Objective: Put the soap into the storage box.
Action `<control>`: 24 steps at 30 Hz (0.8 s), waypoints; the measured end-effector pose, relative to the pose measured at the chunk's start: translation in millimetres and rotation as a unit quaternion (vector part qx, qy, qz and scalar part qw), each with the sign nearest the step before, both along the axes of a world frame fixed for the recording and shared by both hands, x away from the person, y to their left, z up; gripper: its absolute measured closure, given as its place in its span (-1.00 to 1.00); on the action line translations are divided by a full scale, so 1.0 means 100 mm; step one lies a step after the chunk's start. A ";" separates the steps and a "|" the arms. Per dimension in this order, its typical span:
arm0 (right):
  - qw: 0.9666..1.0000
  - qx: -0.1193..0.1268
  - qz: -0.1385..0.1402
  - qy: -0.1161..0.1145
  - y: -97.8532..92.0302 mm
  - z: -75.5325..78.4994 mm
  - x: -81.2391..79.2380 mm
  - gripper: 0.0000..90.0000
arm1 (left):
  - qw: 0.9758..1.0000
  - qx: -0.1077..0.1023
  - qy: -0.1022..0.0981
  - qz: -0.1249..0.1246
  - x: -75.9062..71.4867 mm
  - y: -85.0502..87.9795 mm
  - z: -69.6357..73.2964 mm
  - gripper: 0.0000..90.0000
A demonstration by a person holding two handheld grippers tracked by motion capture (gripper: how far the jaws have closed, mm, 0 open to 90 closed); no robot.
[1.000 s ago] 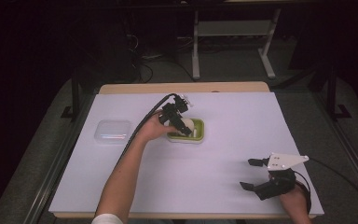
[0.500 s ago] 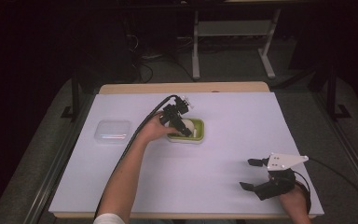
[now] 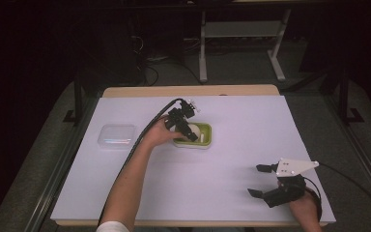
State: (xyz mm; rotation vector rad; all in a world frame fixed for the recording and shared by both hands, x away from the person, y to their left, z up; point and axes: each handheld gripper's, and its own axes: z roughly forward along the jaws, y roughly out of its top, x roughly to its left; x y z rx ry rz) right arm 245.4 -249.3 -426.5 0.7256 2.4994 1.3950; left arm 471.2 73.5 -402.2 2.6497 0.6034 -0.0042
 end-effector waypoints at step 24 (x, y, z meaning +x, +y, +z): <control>1.000 -0.001 -0.012 0.000 -0.05 0.00 0.00 -0.71 | 0.998 -0.048 -0.031 -0.014 -0.33 0.27 0.29 -0.50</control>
